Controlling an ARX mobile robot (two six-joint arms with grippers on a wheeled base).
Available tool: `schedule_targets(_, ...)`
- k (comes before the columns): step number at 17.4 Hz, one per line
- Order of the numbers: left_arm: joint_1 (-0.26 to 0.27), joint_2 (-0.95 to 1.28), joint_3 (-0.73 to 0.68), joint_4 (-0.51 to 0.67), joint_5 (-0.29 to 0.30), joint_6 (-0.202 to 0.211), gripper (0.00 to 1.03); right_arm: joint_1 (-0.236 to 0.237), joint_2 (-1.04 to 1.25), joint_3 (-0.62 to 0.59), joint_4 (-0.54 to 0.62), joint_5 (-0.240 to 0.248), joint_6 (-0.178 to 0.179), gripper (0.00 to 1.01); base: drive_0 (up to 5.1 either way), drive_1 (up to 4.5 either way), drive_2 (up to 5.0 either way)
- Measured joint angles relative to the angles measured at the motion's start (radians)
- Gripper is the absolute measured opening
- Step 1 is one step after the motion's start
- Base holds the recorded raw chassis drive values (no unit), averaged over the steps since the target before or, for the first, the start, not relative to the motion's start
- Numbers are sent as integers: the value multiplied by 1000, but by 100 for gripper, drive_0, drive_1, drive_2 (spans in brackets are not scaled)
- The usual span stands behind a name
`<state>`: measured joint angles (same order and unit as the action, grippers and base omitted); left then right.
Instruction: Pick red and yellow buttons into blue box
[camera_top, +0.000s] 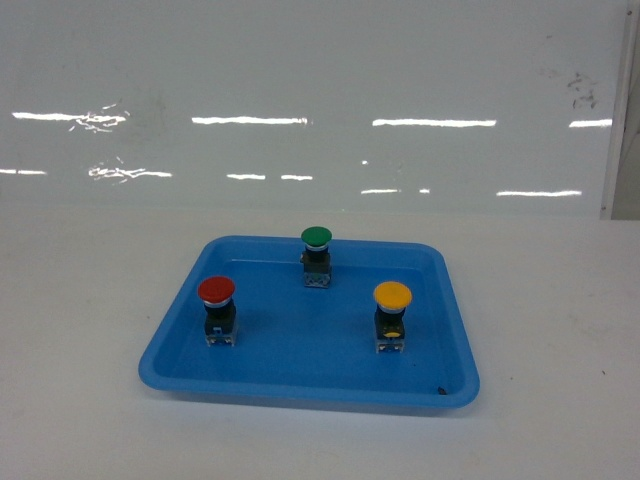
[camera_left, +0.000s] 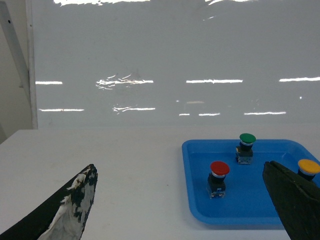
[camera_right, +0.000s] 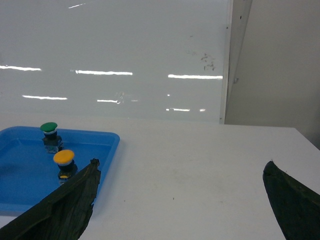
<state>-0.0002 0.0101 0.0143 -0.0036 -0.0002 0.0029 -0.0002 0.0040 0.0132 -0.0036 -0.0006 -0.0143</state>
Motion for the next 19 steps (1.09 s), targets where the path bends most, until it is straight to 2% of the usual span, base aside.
schedule_targets(14,0,0,0,0,0,0,98,0,0,0,0,0,0,98,0,0,0)
schedule_targets(15,-9,11,0,32,-13,-1,98,0,0,0,0,0,0,98,0,0,0)
schedule_targets(16,-31,52,1,109,-49,-1,98,-24,10,0,19,-39,0,98,0,0,0)
schedule_targets(18,-80,211,25,216,-90,11,98,-187,109,11,117,-169,7,98,0,0,0)
schedule_targets(19,-101,277,61,269,-100,31,98,-266,170,34,169,-239,21,98,0,0,0)
